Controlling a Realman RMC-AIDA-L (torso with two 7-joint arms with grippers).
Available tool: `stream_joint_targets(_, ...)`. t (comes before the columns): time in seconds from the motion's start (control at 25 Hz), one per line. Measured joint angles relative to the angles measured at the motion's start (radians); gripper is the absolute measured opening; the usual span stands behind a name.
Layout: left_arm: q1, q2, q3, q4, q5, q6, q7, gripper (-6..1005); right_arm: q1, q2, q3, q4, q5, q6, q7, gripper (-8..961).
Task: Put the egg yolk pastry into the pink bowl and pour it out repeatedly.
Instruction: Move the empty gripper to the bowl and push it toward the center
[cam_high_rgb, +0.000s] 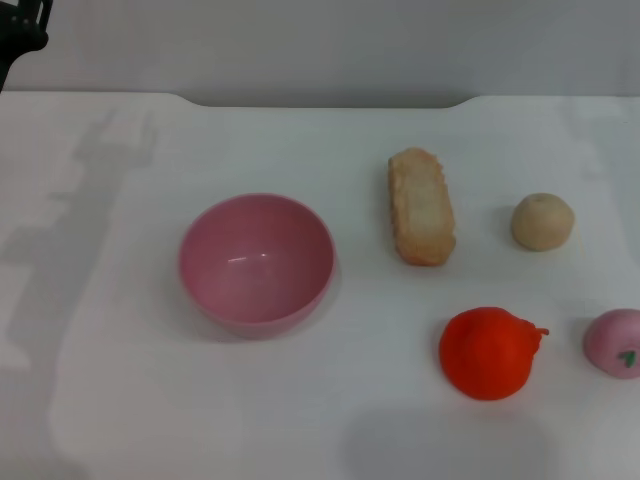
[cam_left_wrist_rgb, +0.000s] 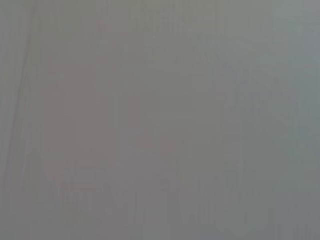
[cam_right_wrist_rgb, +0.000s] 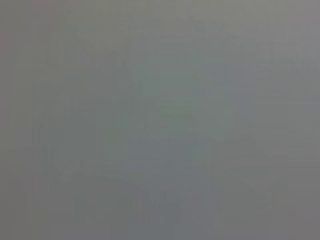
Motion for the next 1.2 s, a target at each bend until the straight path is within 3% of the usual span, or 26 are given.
stream_joint_targets(0.8,-0.006,-0.002,-0.034,0.012,-0.006,-0.062,-0.039,528,-0.002,0.0,0.001,0.023,0.001,0.022,0.025,726)
stream_joint_targets(1.0,0.007,0.013,-0.014,0.109,0.049,-0.113,-0.213,528,-0.005,0.0,0.001,0.023,0.001,0.031,0.028,726)
stream_joint_targets(1.2,0.025,0.051,-0.011,0.26,0.265,-0.139,-0.511,528,-0.007,0.0,-0.001,0.025,0.001,0.033,0.029,726)
